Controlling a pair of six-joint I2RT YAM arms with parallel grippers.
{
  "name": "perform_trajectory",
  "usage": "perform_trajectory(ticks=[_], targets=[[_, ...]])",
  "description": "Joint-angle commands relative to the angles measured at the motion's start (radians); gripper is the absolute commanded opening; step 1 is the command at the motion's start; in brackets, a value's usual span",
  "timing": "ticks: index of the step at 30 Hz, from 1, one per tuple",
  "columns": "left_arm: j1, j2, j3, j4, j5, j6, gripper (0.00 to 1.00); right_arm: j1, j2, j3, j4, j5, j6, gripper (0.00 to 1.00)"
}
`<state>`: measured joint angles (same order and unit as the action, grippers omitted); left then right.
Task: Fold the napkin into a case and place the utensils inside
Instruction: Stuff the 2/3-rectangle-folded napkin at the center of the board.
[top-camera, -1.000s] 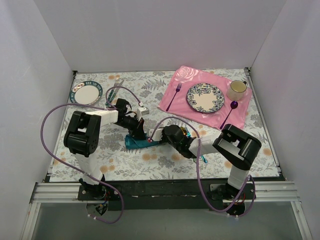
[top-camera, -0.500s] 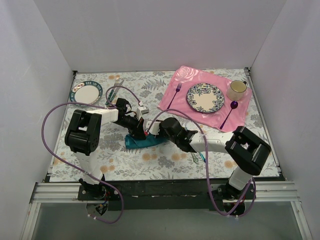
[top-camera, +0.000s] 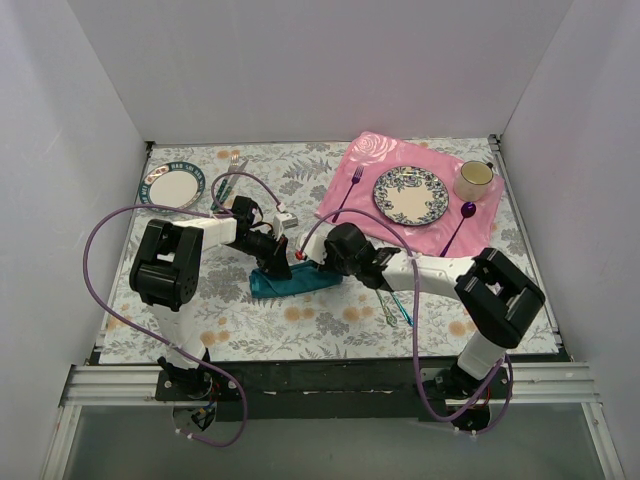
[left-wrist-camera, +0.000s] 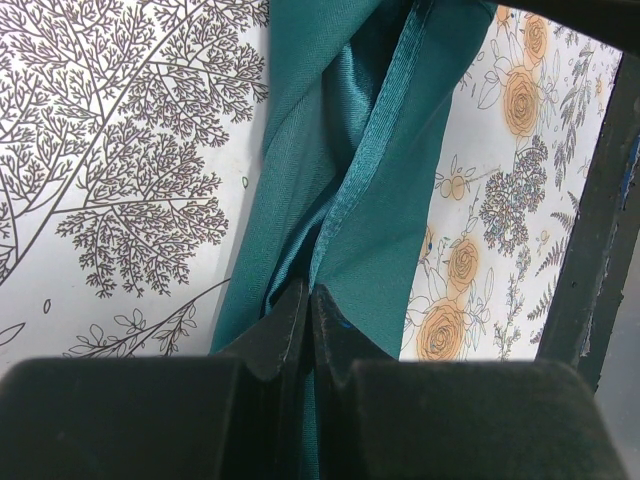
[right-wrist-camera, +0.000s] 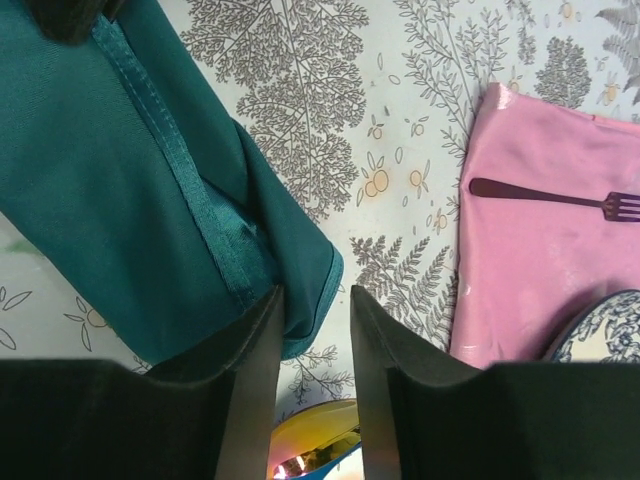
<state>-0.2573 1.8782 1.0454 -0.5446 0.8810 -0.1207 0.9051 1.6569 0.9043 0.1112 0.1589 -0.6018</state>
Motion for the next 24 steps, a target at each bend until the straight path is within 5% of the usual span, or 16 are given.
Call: perform_trajectory(ticks=[1,10,17,21,24], targets=[[0.007,0.053,-0.028,-0.018,-0.189,0.041,0.00,-0.028,0.001,0.053,0.001,-0.077,0.060,0.37],[0.007,0.056,-0.028,-0.018,-0.192,0.044,0.00,-0.048,-0.023,0.099,0.025,-0.153,0.143,0.35],[0.007,0.064,-0.024,-0.017,-0.195,0.043,0.00,-0.064,-0.023,0.171,-0.110,-0.323,0.186,0.47],[0.007,0.065,-0.013,-0.018,-0.191,0.036,0.00,-0.112,-0.055,0.176,-0.178,-0.340,0.249,0.28],[0.007,0.064,-0.010,-0.020,-0.191,0.038,0.00,-0.149,-0.075,0.188,-0.290,-0.355,0.313,0.28]])
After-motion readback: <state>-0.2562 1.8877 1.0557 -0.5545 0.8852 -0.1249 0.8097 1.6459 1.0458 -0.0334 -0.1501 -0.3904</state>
